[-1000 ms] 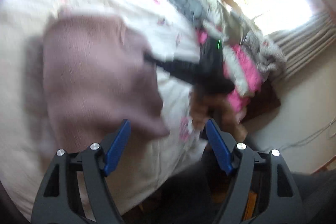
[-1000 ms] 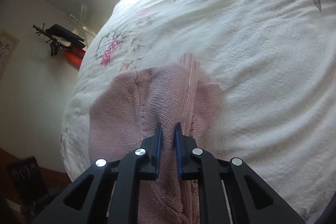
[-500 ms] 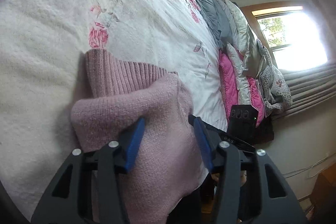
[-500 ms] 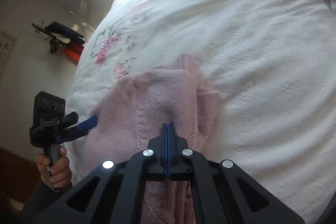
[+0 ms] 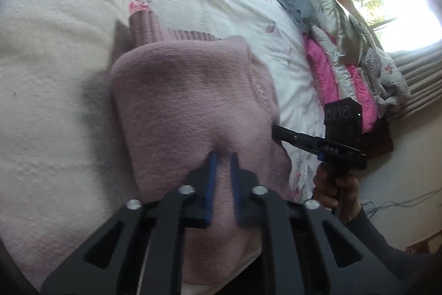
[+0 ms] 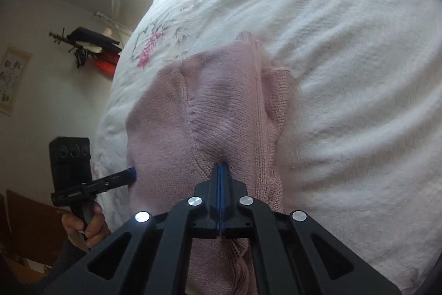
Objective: Fold small clothes
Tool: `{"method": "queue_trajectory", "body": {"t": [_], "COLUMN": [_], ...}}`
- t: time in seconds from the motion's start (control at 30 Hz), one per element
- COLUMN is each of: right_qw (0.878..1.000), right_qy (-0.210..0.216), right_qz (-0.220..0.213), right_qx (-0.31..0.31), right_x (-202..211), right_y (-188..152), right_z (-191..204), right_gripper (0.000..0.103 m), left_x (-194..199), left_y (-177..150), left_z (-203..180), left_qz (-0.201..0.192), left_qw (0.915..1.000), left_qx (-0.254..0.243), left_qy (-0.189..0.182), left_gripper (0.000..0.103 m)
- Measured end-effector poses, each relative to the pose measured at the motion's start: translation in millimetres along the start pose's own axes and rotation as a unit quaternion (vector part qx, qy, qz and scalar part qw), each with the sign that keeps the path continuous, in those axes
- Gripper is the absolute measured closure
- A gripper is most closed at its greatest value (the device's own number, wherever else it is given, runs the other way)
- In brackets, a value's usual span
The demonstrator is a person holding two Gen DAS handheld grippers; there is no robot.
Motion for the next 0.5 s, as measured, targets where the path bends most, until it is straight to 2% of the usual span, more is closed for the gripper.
{"method": "queue_trajectory", "body": {"t": [0.03, 0.07, 0.1, 0.17, 0.2, 0.23, 0.27, 0.33, 0.37, 0.4, 0.47, 0.5], "right_qw": [1.000, 1.000, 0.999, 0.998, 0.998, 0.998, 0.998, 0.997, 0.997, 0.997, 0.997, 0.997], "right_qy": [0.006, 0.007, 0.016, 0.032, 0.033, 0.033, 0.024, -0.010, -0.026, -0.039, -0.029, -0.023], "right_qz": [-0.006, -0.010, -0.013, -0.010, -0.005, 0.005, 0.015, 0.032, 0.042, 0.043, 0.037, 0.031], "right_qx": [0.008, 0.023, 0.034, 0.050, 0.053, 0.056, 0.062, 0.063, 0.059, 0.059, 0.058, 0.063], "right_x": [7, 14, 22, 33, 33, 29, 22, 3, -7, -11, -4, 3], "right_y": [-4, -9, -17, -35, -44, -53, -60, -68, -71, -74, -78, -82], "right_z": [6, 15, 22, 30, 30, 28, 25, 12, 3, -2, 2, 7], "right_gripper": [0.102, 0.101, 0.101, 0.101, 0.101, 0.101, 0.101, 0.101, 0.103, 0.103, 0.102, 0.098], "left_x": [8, 17, 24, 28, 24, 14, 0, -20, -23, -22, -11, -3], "left_y": [-1, -6, -12, -29, -37, -45, -52, -60, -61, -61, -64, -67], "left_z": [-7, -18, -30, -52, -57, -56, -51, -33, -26, -24, -29, -35], "left_qz": [-0.008, -0.016, -0.020, -0.017, -0.012, 0.000, 0.019, 0.041, 0.043, 0.042, 0.036, 0.031], "left_qw": [0.9999, 0.9996, 0.9990, 0.9977, 0.9975, 0.9977, 0.9969, 0.9947, 0.9932, 0.9928, 0.9935, 0.9947], "left_qx": [-0.007, -0.021, -0.038, -0.060, -0.065, -0.068, -0.070, -0.061, -0.058, -0.055, -0.057, -0.064], "left_qy": [0.000, -0.004, -0.010, -0.028, -0.024, -0.004, 0.032, 0.072, 0.091, 0.097, 0.091, 0.075], "left_gripper": [0.091, 0.073, 0.063, 0.063, 0.061, 0.061, 0.061, 0.074, 0.092, 0.102, 0.098, 0.078]}}
Point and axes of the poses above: each gripper's, at about its wrist camera, not at the fingertips, and x roughly against the way its jaws point, z to its left, y to its top, the point moved 3 cm from there along -x, roughly the way its jaws point, and after that the axes turned 5 degrees about -x, right-handed, at the moved point
